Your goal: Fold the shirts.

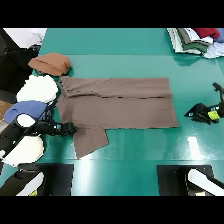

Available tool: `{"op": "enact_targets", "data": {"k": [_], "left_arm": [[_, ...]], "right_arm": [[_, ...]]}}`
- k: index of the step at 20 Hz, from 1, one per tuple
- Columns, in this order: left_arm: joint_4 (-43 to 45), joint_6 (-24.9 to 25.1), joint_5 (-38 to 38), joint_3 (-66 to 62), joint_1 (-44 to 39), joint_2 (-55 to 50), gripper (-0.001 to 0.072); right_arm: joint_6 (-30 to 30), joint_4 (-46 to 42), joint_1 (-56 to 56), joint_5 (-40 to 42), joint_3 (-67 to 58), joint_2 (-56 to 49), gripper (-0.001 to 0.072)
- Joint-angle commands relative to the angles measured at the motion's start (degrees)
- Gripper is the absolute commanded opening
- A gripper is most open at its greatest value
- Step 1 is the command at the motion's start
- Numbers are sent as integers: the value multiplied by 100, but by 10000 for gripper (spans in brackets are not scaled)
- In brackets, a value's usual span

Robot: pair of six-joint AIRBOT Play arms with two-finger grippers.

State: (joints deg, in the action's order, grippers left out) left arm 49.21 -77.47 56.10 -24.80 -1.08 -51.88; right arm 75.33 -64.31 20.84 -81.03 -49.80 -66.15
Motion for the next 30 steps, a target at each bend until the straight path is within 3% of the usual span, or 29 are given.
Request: {"op": "enact_targets", "data": {"k": [1,4,5,6,9,12,13,17,22,25,27,30], "left_arm": [[-44,-9,7,-162,-17,4,27],[-42,-11,7,-164,-17,4,27],[-42,-11,4,-164,-17,4,27],[-42,-9,4,-164,-17,4,27],[-37,-9,9,-162,-17,4,27],[-22,-9,7,-164,-17,4,27],[-22,-13,20,-164,-17,4,26],[210,-63,1121,-376,-17,238,24],[525,-710,2076,-354,-17,1742,23],[291,-968,2977,-361,-17,2428,25],[190,-946,2887,-527,-17,2514,25],[201,-476,1862,-1062,-17,2085,25]], "right_arm": [[-177,323,612,160,682,-254,559],[-501,940,549,284,931,-745,550],[-498,988,415,367,927,-885,514],[-498,986,275,466,916,-970,421],[-492,977,-101,885,911,-1005,402],[-494,857,-264,1088,914,-866,62],[-494,820,-258,1078,914,-780,16],[-492,87,-219,522,914,48,15],[-326,-1438,-120,-885,914,1602,15],[2,-1504,-122,-1169,914,2505,15],[175,-1467,-122,-1084,911,2927,15],[173,-1276,-122,-935,839,2962,15]]}}
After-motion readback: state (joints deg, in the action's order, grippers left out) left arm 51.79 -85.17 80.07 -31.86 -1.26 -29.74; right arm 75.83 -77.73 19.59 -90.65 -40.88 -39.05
